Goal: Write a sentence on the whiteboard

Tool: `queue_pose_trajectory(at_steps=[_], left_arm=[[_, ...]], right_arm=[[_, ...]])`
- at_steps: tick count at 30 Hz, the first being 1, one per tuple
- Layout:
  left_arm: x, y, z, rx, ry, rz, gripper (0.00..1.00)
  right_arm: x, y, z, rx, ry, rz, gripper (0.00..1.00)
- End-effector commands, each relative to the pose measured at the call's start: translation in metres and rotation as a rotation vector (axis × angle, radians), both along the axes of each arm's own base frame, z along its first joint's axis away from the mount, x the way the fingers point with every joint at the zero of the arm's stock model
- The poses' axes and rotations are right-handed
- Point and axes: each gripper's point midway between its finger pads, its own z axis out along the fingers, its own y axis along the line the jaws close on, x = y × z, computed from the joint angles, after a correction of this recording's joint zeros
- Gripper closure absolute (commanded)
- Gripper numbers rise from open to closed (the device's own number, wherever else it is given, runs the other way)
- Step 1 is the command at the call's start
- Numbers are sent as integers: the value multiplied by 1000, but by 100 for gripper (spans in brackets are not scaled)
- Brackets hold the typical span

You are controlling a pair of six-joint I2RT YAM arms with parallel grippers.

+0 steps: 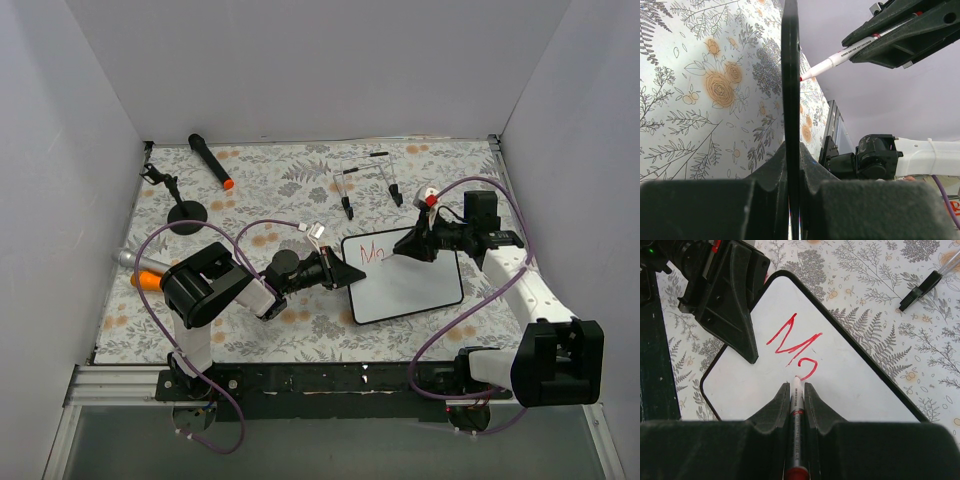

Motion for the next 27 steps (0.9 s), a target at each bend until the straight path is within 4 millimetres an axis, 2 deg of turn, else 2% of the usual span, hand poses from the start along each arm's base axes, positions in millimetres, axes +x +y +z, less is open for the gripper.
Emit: queue_pose_trajectory(at_steps=[1, 15, 21, 25, 27], left_arm=[[-1, -9, 36, -93, -124, -28, 100], [-1, -9, 35, -88, -119, -30, 100], [0, -8, 33, -86, -117, -22, 100], [0, -8, 35, -88, -119, -20, 100], [0, -8, 34, -85, -118, -20, 100]], right_arm=[[11, 7, 18, 33, -46, 16, 99], [29, 12, 34, 66, -67, 7, 99], [22, 14, 54, 96, -103, 40, 99], [17, 6, 70, 112, -135, 30, 99], [16, 1, 69, 110, -131, 18, 99]])
